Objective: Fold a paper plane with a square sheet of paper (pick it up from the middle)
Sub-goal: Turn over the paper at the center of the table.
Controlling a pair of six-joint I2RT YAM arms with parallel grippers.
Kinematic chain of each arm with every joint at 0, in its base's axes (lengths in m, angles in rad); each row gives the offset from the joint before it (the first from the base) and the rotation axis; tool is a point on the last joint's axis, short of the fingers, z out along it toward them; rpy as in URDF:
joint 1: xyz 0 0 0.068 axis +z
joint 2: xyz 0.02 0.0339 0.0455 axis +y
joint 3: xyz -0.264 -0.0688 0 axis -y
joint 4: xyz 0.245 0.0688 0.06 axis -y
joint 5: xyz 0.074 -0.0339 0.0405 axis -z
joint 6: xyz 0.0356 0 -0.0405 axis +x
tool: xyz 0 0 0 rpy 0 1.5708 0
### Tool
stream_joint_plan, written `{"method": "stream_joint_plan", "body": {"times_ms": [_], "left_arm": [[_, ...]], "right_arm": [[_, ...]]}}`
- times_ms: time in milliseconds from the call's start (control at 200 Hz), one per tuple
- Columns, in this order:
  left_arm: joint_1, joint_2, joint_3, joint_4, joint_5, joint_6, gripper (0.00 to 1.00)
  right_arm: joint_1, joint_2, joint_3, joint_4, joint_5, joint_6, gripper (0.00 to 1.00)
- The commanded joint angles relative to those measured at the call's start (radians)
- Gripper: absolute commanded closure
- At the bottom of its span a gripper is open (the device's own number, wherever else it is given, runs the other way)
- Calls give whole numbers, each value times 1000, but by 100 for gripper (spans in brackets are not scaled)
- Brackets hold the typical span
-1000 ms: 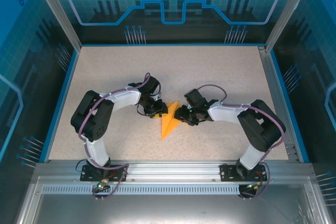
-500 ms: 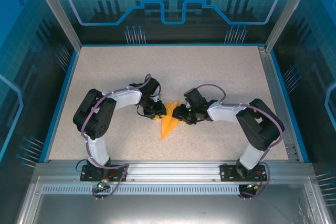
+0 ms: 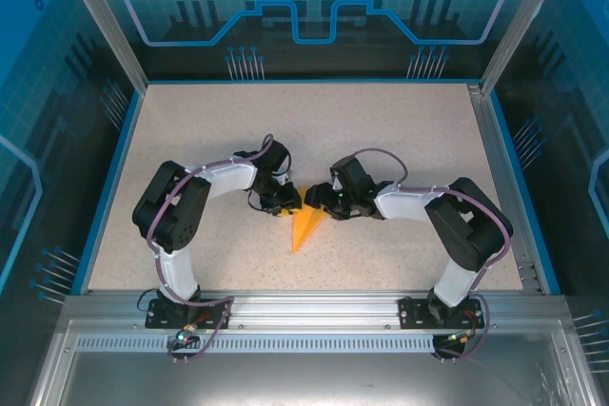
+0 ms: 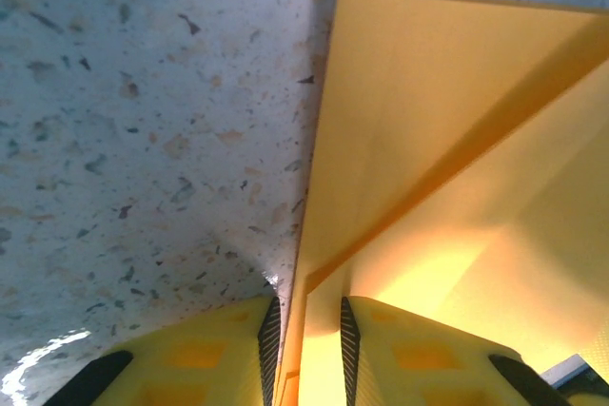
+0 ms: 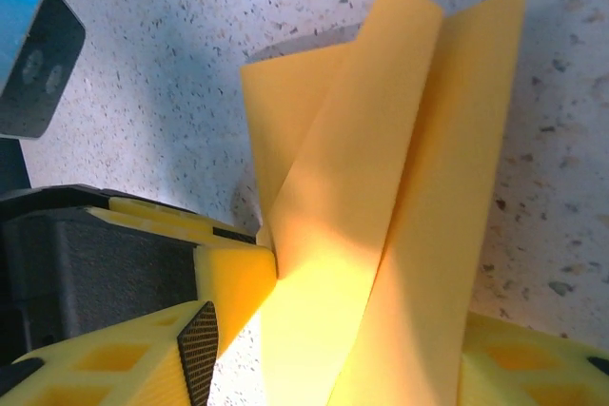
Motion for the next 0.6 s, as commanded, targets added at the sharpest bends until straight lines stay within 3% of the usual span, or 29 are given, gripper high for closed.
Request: {"method": "stream_joint_plan", "body": {"times_ms": [0, 130, 340, 595], "left_arm": [[-3, 9, -11, -21, -5, 12, 72], [-3, 4, -12, -17, -9, 9, 72], [-2, -5, -14, -15, -9, 1, 72], [-3, -18, -14, -15, -14, -3, 72]], "right_arm": [[-4, 10, 4, 28, 25, -8, 42], [-5, 27, 8, 33, 15, -20, 46], [-4, 80, 15, 83, -19, -18, 62], [1, 117, 47, 108, -46, -47, 73]]}}
